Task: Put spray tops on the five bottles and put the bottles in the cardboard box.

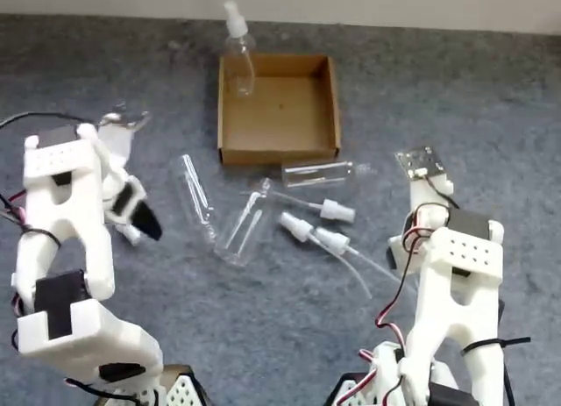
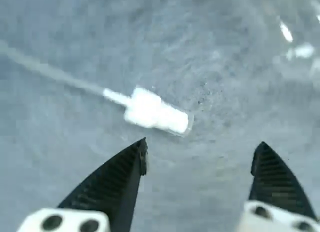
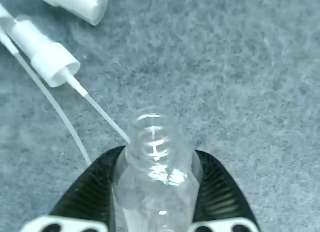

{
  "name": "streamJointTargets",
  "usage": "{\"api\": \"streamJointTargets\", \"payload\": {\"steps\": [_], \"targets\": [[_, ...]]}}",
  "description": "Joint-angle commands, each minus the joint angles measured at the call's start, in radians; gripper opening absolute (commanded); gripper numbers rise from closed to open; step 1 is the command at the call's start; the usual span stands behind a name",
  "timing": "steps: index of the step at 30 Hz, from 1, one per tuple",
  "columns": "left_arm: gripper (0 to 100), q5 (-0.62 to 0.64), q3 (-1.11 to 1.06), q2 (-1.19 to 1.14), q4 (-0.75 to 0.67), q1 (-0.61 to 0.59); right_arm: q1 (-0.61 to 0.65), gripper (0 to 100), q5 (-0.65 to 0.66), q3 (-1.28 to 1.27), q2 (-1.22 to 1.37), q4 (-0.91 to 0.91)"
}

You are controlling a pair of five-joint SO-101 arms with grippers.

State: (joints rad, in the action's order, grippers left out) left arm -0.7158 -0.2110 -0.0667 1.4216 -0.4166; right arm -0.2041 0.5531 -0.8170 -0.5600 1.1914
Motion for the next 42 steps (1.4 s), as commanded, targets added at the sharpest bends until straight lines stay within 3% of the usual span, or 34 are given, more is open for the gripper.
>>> {"api": "streamJointTargets", "payload": {"steps": [1,6,9,16,23,29,38,42], "targets": [[31,-0.462,0.113,0.053,0.008,-0.077,0.016,0.4,-0.003,0.008,-0.028,-0.004],[31,-0.760,0.067,0.050,-0.253,-0.105,0.084,0.4,-0.005,0.007,-0.022,-0.002],[31,-0.859,-0.008,0.050,-0.390,-0.101,0.088,0.4,-0.006,0.007,-0.022,-0.002],[31,-1.016,-0.145,0.050,-0.506,-0.090,0.088,0.4,-0.006,0.007,-0.031,-0.002],[31,-1.003,-0.288,0.050,-0.626,0.012,0.087,0.4,-0.006,0.007,-0.031,-0.002],[30,-0.838,-0.344,0.050,-0.674,0.088,0.087,0.4,-0.006,0.008,-0.033,0.019],[6,-0.626,-0.352,0.051,-0.660,0.105,0.087,0.4,-0.005,0.008,-0.033,0.018],[4,-0.494,-0.346,0.061,-0.615,0.107,0.087,0.4,-0.005,0.008,-0.033,0.018]]}}
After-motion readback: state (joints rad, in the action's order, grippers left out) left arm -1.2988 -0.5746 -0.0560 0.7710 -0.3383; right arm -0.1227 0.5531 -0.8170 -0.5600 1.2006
